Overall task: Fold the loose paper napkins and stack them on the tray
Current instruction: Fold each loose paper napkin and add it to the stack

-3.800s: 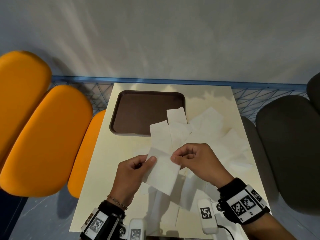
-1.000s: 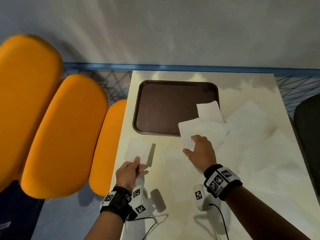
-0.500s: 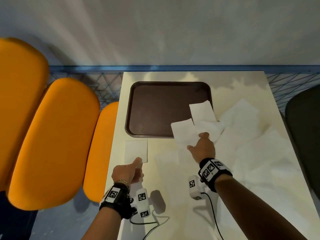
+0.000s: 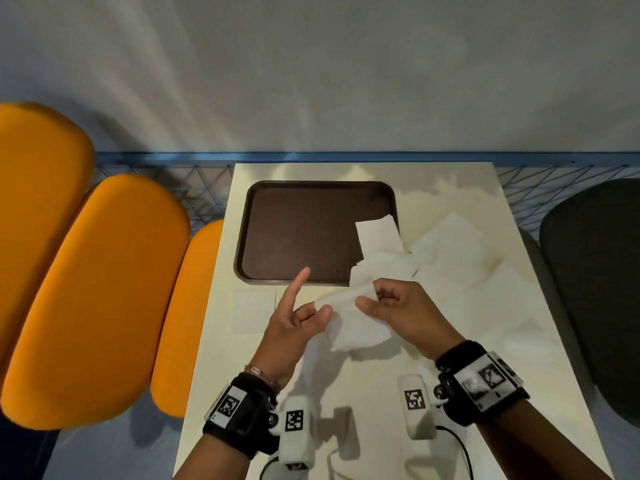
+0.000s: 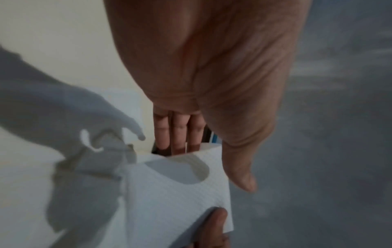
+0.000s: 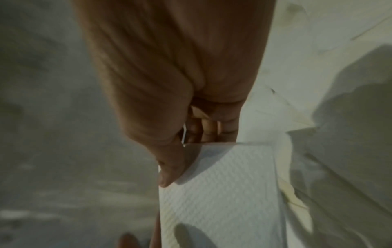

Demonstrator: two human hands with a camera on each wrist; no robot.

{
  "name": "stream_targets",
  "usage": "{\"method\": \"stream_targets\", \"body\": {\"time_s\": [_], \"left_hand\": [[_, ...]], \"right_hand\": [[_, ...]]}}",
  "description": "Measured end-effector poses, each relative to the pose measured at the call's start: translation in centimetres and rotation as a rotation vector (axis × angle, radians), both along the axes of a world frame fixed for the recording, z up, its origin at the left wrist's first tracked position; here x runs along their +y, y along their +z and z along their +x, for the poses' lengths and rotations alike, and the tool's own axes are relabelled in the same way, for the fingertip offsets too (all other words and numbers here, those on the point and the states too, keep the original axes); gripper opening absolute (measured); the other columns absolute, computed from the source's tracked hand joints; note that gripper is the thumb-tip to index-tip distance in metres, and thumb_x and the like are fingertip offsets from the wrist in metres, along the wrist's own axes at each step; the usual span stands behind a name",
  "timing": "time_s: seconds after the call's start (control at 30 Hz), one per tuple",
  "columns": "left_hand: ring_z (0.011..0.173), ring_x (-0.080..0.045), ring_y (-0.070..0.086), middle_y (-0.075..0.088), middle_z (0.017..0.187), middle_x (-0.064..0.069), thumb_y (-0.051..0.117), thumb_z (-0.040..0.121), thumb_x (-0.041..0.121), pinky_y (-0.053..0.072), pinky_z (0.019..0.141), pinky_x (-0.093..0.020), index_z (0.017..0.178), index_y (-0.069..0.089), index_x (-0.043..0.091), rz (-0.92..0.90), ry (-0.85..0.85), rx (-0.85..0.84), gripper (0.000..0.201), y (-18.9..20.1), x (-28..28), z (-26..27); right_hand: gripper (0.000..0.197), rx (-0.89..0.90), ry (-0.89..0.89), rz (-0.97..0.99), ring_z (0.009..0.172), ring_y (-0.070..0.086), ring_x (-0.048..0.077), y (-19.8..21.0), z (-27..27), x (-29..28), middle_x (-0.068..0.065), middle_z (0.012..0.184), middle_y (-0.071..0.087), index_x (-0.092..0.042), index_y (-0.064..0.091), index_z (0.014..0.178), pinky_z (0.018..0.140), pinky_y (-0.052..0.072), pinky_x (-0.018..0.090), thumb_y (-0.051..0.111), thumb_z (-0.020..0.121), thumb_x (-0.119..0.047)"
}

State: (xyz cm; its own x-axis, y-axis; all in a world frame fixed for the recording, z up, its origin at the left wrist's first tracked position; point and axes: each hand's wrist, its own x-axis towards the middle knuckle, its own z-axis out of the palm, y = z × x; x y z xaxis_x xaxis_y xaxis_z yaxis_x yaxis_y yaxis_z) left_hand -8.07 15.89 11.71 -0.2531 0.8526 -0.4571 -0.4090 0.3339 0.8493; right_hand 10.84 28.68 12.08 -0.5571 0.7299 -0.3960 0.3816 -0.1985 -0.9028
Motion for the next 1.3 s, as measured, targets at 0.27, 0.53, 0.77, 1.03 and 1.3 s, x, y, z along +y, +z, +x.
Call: {"method": "stream_targets", "body": {"time_s": [0.27, 0.53, 0.77, 1.03, 1.3], "left_hand": [[0.076, -0.015, 0.053, 0.06, 0.082, 0.0, 0.088, 0.082, 0.02, 0.055, 0.075, -0.029, 0.108, 0.083, 0.036, 0.035, -0.073, 0.346, 0.031, 2.8, -0.3, 4.5], [0.078, -0.019, 0.068, 0.075, 0.09, -0.008, 0.092, 0.073, 0.032, 0.061, 0.081, -0.034, 0.105, 0.082, 0.041, 0.116, -0.061, 0.543, 0.034, 6.0, -2.6, 9.0], [0.12, 0.001, 0.06, 0.067, 0.12, 0.022, 0.088, 0.071, 0.057, 0.044, 0.093, -0.008, 0.102, 0.078, 0.053, 0.161, -0.11, 0.928, 0.033, 7.5, -4.2, 12.7], [0.091, 0.0, 0.073, 0.079, 0.096, 0.02, 0.074, 0.096, 0.033, 0.054, 0.075, -0.015, 0.107, 0.082, 0.034, 0.187, -0.117, 0.782, 0.014, 9.2, -3.9, 17.0], [0.09, -0.019, 0.074, 0.08, 0.104, -0.012, 0.065, 0.098, 0.01, 0.058, 0.071, -0.026, 0.113, 0.077, 0.009, 0.138, 0.007, 0.24, 0.019, 9.2, -4.6, 16.5]], "right_hand": [[0.006, -0.045, -0.033, 0.226, 0.073, 0.07, 0.017, 4.6, 6.2, -2.3, 0.0, 0.08, 0.076, -0.023, 0.08, 0.088, 0.074, 0.059, 0.039, 0.083, 0.091, -0.026], [0.011, 0.04, -0.025, 0.421, 0.076, 0.068, 0.006, 7.8, 11.0, -3.8, -0.016, 0.079, 0.074, -0.024, 0.077, 0.084, 0.076, 0.052, 0.016, 0.088, 0.086, -0.026], [0.011, 0.079, 0.08, 0.588, 0.08, 0.069, 0.013, 9.8, 13.5, -4.1, -0.016, 0.083, 0.072, -0.027, 0.081, 0.084, 0.075, 0.056, 0.029, 0.092, 0.081, -0.03], [0.018, 0.018, 0.251, 0.564, 0.088, 0.07, 0.006, 11.1, 14.7, -4.6, -0.021, 0.092, 0.074, -0.033, 0.081, 0.097, 0.079, 0.056, 0.025, 0.087, 0.084, -0.044], [0.008, 0.017, 0.135, 0.307, 0.066, 0.058, 0.012, 11.4, 17.6, -3.2, 0.002, 0.08, 0.076, -0.031, 0.083, 0.089, 0.071, 0.054, 0.037, 0.089, 0.084, -0.033]]}}
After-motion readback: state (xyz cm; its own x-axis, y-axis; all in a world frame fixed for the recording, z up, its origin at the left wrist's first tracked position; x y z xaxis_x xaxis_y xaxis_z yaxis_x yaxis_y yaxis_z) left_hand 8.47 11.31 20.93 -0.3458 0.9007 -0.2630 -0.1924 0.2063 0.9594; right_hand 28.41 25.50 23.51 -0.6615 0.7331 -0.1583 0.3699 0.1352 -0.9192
